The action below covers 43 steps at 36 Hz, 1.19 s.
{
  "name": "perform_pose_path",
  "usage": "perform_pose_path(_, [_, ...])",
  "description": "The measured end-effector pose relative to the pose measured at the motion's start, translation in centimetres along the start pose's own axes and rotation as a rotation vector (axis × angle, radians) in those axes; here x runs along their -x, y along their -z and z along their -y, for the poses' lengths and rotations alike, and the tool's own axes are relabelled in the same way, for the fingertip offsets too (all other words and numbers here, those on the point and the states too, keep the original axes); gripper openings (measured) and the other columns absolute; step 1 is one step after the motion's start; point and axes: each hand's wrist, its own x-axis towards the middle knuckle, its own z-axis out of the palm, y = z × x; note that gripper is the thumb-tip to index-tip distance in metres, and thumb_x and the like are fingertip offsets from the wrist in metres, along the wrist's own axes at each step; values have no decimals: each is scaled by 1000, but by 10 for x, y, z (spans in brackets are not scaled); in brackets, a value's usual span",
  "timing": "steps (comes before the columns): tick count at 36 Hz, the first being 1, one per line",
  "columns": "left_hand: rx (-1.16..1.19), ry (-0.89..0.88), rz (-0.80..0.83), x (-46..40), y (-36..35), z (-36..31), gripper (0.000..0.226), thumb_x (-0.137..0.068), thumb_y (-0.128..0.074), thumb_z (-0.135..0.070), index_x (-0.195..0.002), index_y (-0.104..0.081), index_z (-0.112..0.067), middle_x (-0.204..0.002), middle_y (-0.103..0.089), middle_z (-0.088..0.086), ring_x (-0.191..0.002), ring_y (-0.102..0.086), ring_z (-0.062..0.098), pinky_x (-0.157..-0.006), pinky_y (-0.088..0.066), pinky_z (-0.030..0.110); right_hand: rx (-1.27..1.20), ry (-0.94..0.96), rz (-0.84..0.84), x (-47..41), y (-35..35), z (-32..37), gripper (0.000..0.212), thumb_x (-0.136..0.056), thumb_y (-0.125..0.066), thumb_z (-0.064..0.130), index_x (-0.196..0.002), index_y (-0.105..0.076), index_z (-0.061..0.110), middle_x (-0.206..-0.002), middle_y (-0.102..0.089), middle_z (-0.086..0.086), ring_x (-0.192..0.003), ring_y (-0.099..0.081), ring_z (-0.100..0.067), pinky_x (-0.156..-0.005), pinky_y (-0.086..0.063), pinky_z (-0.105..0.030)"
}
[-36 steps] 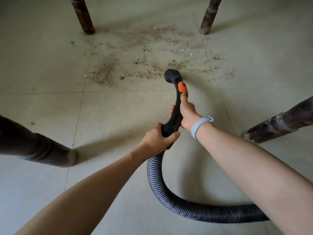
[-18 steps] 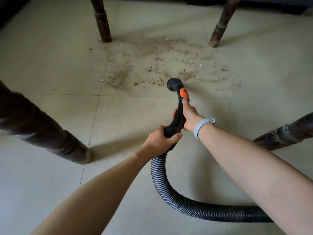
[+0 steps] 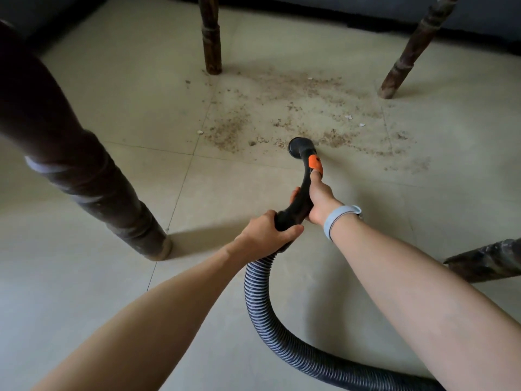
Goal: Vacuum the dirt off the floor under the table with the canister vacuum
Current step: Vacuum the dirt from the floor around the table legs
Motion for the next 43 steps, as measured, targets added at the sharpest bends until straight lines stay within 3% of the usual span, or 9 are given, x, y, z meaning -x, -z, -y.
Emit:
perform_pose_path(7, [2,14,-16,7,2,1,46,-83,-61,-53,-104,-52,-13,-93,-61,3,-79,-58,18,-66,-42,25,52,-5,39,-1,-3,-4,53,-88,-51,62,-88,-50,9,-66,-54,-5,-55,-55,-19,-70,-52,-34])
perform_pose_path(14, [6,18,-24,10,8,-4,45,-84,-60,-52,-105,-50,-13,-93,-61,3,-79,-58,18,-65,-42,25,14,-11,71,3,-8,0,50,-89,-52,59,-89,-49,10,-70,-52,-4,-54,-55,-17,-57,-49,-31])
perform_pose_path(28, [-20,36,-125,12,21,-1,47,-83,-58,-57,-101,-49,-14,-88,-59,1,-68,-54,12,-55,-38,24,-47,-65,188,-2,-32,0,55,-78,-65,64,-88,-48,13,-67,-48,-2,-42,-51,-16,-46,-48,-22])
perform_pose_path(34, [-22,51,-136,19,21,-2,51,-83,-58,-58,-103,-49,-12,-90,-59,2,-76,-56,18,-64,-42,26,-20,-71,242,-6,-33,-5,59,-70,-69,68,-85,-48,15,-63,-47,-1,-41,-52,-16,-45,-47,-22])
perform_pose_path(43, [25,77,-137,28,25,0,53,-83,-58,-56,-108,-50,-10,-90,-59,2,-78,-58,19,-66,-45,27,12,-62,307,-5,-40,-10,60,-70,-69,68,-83,-45,15,-61,-42,0,-42,-48,-15,-43,-44,-21])
